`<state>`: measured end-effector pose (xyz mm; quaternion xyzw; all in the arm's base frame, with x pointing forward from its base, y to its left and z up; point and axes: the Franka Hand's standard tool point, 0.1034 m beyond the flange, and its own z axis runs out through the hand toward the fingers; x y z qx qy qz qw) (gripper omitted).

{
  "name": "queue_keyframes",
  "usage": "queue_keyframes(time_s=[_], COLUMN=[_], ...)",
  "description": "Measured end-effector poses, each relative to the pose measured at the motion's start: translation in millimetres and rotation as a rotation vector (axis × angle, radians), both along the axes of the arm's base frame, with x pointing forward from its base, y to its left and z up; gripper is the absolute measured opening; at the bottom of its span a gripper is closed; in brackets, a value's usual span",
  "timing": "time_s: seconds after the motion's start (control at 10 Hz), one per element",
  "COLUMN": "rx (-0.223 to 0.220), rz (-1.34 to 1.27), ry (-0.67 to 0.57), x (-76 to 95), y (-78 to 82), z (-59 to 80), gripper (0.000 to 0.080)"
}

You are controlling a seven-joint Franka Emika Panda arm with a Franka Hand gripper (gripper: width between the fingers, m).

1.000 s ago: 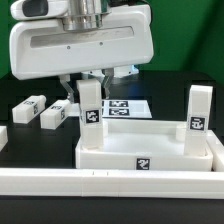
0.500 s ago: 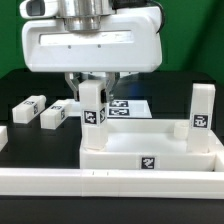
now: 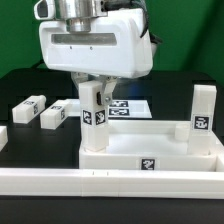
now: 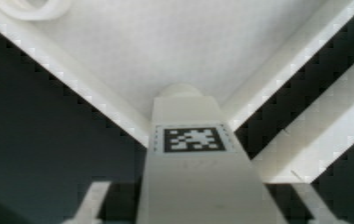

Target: Assemble desk

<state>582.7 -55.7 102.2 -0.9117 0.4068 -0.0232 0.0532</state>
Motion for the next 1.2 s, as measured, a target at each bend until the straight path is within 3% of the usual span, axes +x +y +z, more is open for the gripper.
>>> queue_keyframes(time_s=[0.1, 0.2, 0.3, 0.6, 1.2], rx=[0.000, -0.003, -0.007, -0.038, -0.116], rz=[0.012, 0.046, 0.109, 0.419, 1.018], ry=[-0.001, -0.003, -0.007, -0.029, -0.038], x=[0.0, -0.1, -0.1, -0.4, 9.5], y=[0.7, 0.7, 0.9, 0.5, 4.2], z=[-0.2, -0.3, -0.5, -1.2, 3.4], gripper=[0.0296, 0.0524, 0.0611, 0.0648, 0.0649])
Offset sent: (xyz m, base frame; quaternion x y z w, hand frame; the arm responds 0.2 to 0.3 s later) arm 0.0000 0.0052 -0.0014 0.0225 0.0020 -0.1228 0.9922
